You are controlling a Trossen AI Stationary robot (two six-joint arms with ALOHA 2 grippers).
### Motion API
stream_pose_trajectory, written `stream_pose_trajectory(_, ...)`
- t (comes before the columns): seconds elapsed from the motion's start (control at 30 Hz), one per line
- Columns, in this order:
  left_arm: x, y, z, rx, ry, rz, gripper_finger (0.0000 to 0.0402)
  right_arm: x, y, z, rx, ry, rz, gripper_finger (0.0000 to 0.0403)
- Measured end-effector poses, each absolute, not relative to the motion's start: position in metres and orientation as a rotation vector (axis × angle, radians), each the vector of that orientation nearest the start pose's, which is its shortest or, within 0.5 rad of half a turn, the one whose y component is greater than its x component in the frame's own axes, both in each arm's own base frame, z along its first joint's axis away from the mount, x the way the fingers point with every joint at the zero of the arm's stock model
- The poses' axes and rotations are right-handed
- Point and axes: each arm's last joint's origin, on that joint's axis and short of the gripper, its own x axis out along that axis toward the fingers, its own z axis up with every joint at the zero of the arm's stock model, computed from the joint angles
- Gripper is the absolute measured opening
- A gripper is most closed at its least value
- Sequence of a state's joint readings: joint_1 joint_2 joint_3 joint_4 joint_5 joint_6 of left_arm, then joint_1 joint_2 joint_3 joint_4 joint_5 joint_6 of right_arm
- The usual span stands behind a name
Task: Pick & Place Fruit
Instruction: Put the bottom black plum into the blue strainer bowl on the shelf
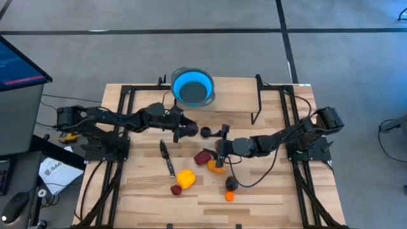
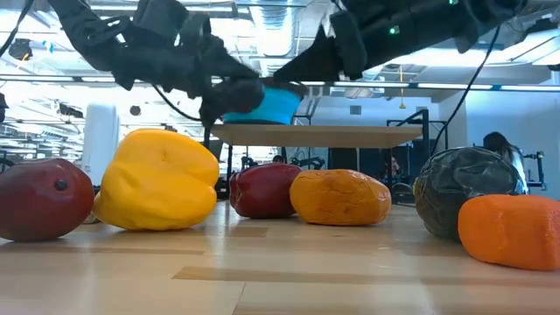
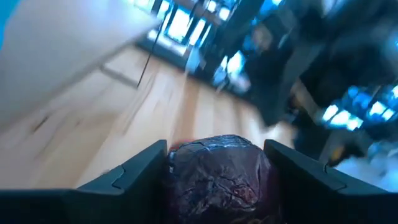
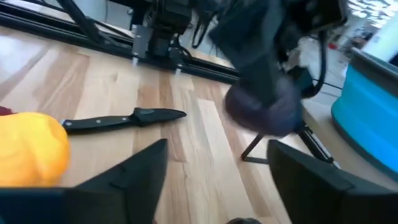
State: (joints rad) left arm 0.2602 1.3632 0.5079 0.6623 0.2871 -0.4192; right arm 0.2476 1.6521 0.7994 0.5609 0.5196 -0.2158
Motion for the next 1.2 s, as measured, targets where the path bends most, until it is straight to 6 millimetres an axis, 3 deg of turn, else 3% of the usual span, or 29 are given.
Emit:
stream_pose_trajectory(0.17,0.26,0.062,0.212,-0.513,0.051,-0.01,0.0254,0.345,0.066,0.168,-0.276,0.214,-0.503,0.0327)
stream_pose_trajectory(0.37,0.26,0.062,0.219,-0.549,-0.018,-0.028,0.0258,0.365,0.065,0.164,-0.336,0.019,-0.643,0.0338)
stream_pose_trajectory(0.57,0.26,0.062,0.222,-0.559,-0.052,-0.038,0.0259,0.389,0.063,0.167,-0.495,-0.028,-0.704,0.0331)
stream_pose_trajectory(0.73,0.26,0.062,0.223,-0.562,-0.058,-0.042,0.0259,0.407,0.054,0.177,-0.49,-0.066,-0.754,0.0329)
stream_pose_trajectory(0.93,0.26,0.062,0.224,-0.56,-0.065,-0.041,0.0259,0.415,0.047,0.181,-0.506,-0.044,-0.77,0.0327)
stream_pose_trajectory(1.2,0.26,0.061,0.223,-0.535,-0.057,-0.065,0.0266,0.414,0.053,0.18,-0.524,-0.02,-0.759,0.0261)
